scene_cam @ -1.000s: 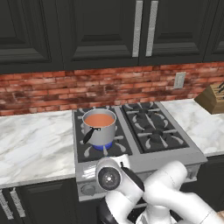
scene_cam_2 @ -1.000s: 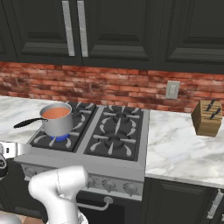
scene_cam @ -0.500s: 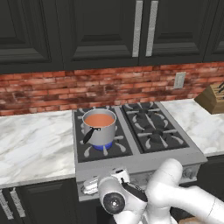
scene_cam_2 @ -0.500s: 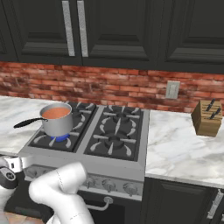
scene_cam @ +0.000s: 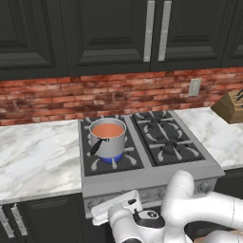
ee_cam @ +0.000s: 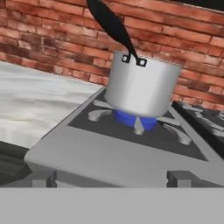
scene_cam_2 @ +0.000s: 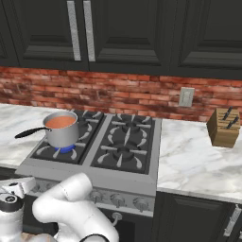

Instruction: Wait until the marinara sauce is simmered to a deep red color and then turn off the stove.

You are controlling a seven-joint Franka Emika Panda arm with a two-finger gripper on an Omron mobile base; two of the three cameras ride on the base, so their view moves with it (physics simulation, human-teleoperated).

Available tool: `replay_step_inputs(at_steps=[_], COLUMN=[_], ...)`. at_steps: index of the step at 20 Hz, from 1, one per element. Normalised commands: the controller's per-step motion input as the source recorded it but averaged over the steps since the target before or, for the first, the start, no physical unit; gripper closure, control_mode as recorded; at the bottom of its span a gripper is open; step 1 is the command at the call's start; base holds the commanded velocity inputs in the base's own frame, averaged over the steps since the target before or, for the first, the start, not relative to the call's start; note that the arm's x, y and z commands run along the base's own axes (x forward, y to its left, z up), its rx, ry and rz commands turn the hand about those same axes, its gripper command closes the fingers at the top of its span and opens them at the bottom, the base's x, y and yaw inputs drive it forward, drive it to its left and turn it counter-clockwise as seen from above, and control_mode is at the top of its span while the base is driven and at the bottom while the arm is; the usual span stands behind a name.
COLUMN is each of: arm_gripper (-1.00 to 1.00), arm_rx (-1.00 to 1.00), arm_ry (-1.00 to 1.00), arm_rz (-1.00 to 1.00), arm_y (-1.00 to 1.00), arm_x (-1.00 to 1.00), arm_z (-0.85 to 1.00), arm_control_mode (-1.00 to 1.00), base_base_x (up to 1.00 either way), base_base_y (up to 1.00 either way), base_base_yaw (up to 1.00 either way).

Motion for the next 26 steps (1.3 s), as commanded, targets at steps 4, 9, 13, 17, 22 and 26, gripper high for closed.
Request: replay_step_inputs(at_steps=[4,9,13,17,22,26], arm_gripper=[-1.00,-1.00,-1.00,-1.00,-1.00,-1.00], arm_rx=[0.00,0.00,0.00,0.00,0.05,0.09], arm_ry=[-0.10,-0.12,-0.08,-0.09,-0.05,-0.01], arm_rz=[0.00,0.00,0.00,0.00,0.00,0.00], arm_y=[0.23,0.11,0.08,0.08,0.12,0.08], arm_x=[-0.18,-0.05,0.00,0.00,-0.01,0.00], arm_z=[-0.17,-0.25,-0.27,-0.30,-0.26,-0.34], arm_control_mode=[-1.00,-1.00,-1.00,-1.00,-1.00,-1.00], base_base_x=[0.00,0.00,0.00,0.00,0.00,0.00], base_base_y=[0.00,0.00,0.00,0.00,0.00,0.00], base_base_yaw=[0.00,0.00,0.00,0.00,0.00,0.00])
